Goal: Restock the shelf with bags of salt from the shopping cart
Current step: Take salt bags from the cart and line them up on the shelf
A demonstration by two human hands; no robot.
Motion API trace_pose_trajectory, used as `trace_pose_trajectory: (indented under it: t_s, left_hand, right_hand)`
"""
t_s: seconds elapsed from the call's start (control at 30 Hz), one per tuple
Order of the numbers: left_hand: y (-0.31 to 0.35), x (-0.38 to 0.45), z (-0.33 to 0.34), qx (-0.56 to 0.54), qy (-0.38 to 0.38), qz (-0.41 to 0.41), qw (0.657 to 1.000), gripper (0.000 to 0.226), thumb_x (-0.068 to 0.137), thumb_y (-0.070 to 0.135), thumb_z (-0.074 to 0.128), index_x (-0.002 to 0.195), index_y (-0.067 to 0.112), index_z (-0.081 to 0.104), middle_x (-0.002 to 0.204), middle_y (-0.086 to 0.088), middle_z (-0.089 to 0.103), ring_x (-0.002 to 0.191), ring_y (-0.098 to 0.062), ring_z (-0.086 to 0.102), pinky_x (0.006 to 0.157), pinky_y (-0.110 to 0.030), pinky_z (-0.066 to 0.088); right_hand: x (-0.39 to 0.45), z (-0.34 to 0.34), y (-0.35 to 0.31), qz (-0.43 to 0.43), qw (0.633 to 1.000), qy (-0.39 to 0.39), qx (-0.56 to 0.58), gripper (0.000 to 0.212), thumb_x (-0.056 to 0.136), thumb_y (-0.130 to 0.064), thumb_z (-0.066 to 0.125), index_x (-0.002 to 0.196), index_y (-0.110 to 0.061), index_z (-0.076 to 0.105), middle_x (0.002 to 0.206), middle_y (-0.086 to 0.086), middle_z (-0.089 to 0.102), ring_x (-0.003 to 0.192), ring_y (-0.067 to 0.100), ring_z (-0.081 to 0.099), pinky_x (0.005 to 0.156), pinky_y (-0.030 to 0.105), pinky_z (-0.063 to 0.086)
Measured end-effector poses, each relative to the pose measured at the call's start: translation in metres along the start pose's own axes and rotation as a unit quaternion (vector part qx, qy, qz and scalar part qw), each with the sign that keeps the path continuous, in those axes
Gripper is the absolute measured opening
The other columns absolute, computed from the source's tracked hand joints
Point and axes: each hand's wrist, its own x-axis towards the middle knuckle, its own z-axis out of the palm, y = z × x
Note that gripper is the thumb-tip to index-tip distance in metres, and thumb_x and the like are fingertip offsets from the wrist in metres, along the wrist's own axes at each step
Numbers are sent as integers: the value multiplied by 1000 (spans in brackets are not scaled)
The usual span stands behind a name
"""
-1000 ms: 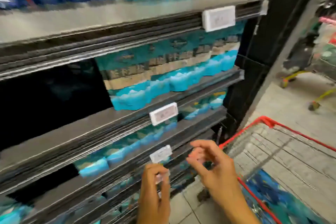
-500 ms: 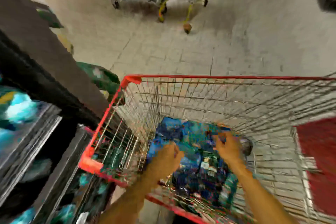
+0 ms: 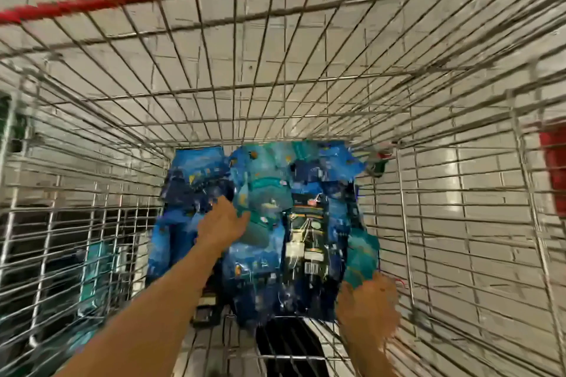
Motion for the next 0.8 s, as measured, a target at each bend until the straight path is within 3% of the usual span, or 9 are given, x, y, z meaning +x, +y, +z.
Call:
trace_pose_trajectory:
  t_s: [0.07,0.13,0.2,0.3,0.33,0.47,0.57,0.67,0.8]
  left_hand:
    - [2,15,8,40,-1,-20,999,91,88,64,55,143,-4,33,146,-24,40,125,-39,49,98,-47,48]
    - [2,25,15,24,8,-40,999,88,80,67,62,130,-4,50,133,-27,53,117,-42,56,94,-53,51]
    - [1,29,18,-35,-8,-55,998,83,74,67,69,118,-2,59,119,-29,63,106,-41,63,89,-54,53]
    - [2,33,18,-78,-33,-66,994,77,67,66,76,112,4,63,110,-21,67,101,-36,65,88,-49,55]
    - [4,33,18,-99,-30,-63,993,71,68,62,78,109,6,65,107,-18,69,99,-34,66,87,-48,55]
    - [13,28,23,-188,-12,-39,981,38,76,37,81,100,11,67,104,-11,70,96,-32,65,84,-43,56]
    - [10,16,27,-272,-19,-67,960,16,77,20,80,85,15,67,97,-13,71,91,-33,67,85,-47,57]
    - [-4,-9,21,-244,-8,-82,966,22,81,19,75,71,25,57,75,-9,67,72,-30,67,73,-48,60]
    - [-30,-54,1,-195,-9,-56,979,22,86,24,69,81,32,49,76,-4,62,68,-23,62,63,-40,58]
  right_hand:
    - [3,2,14,-24,1000,5,13,52,78,-56,70,98,-9,60,91,10,61,78,31,64,58,30,44]
    - [11,12,35,-108,989,3,100,27,78,-42,77,82,-19,63,76,7,65,70,31,66,58,39,53]
    - [12,15,41,-148,983,11,110,27,79,-40,77,78,-21,58,69,2,58,70,34,64,62,45,54]
    - [13,24,40,-13,997,73,-14,76,67,-57,80,111,-5,46,98,18,51,87,41,58,62,37,45]
    - [12,22,35,2,997,73,-26,79,68,-57,80,115,-4,43,106,21,51,91,41,58,65,38,47]
    - [14,14,27,-83,990,60,-99,53,87,-57,59,125,-21,46,124,8,49,110,28,55,89,41,50]
    - [12,15,21,-96,987,58,-116,41,96,-56,40,122,-26,50,114,4,61,104,25,59,85,37,44]
    - [15,9,14,-98,986,8,-134,32,101,-44,37,103,-23,61,96,2,70,91,25,66,85,36,45]
    - [14,-29,8,-203,974,-42,-92,32,102,-40,41,89,-18,61,92,8,69,82,27,63,84,38,50]
